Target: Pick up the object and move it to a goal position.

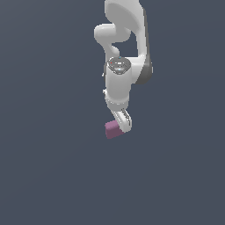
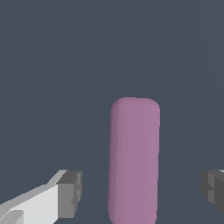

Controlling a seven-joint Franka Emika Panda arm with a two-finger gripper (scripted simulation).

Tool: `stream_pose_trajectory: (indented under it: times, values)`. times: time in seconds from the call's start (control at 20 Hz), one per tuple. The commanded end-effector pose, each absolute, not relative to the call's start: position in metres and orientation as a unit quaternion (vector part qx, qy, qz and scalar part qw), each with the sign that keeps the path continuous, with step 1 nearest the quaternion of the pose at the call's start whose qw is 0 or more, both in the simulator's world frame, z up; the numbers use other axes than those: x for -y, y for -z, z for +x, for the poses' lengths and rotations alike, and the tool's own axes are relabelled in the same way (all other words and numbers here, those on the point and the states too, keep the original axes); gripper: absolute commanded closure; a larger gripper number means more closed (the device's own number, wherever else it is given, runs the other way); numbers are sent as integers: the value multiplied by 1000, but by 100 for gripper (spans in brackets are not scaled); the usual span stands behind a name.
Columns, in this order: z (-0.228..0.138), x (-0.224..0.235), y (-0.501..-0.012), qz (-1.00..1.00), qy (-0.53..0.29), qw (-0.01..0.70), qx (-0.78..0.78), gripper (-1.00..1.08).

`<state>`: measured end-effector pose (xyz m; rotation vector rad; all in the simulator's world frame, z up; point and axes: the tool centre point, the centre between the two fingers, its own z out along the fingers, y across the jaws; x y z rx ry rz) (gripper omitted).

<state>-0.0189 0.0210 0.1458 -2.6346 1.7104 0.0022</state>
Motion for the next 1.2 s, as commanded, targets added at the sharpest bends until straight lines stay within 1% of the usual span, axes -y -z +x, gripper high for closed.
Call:
stream_pose_trajectory:
  times: [0.0, 0.4, 0.85, 1.1, 1.15]
  values:
    - [-19, -21, -146, -833, 0, 0, -553, -92]
    - [-19, -21, -142, -831, 0, 0, -556, -92]
    - [-20, -20, -103, -830, 0, 0, -558, -92]
    - [-19, -21, -96, -830, 0, 0, -558, -92]
    - [-19, -21, -96, -830, 0, 0, -558, 108]
